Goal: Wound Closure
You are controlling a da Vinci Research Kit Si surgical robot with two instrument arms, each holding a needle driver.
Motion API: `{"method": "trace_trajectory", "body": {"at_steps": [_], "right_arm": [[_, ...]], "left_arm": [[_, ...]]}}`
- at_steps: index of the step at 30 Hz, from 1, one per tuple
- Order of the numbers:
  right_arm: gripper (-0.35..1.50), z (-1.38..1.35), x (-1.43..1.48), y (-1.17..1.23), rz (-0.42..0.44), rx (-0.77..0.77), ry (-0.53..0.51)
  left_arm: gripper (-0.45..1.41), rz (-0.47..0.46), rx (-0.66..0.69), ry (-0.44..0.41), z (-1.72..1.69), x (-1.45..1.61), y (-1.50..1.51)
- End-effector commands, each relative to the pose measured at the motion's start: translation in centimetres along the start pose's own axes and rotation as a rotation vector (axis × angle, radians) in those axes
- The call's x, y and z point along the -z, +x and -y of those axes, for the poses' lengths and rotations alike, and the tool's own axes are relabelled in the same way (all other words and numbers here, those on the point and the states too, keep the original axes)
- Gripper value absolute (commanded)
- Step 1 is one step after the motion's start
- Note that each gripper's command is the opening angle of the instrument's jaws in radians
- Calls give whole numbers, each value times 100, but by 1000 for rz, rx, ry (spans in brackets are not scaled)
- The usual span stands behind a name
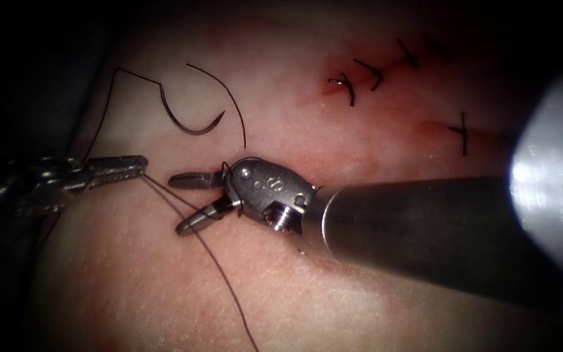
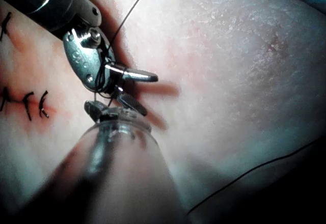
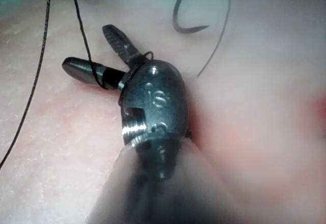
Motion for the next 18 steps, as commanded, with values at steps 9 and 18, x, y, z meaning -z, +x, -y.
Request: {"method": "trace_trajectory", "body": {"at_steps": [9,18], "right_arm": [[109,-4,-8,-12,-7,-81,89],[108,1,-11,-11,-65,-127,174]], "left_arm": [[-45,-261,74,106,-13,-14,-37],[-45,-331,134,108,-45,-38,-80]]}}
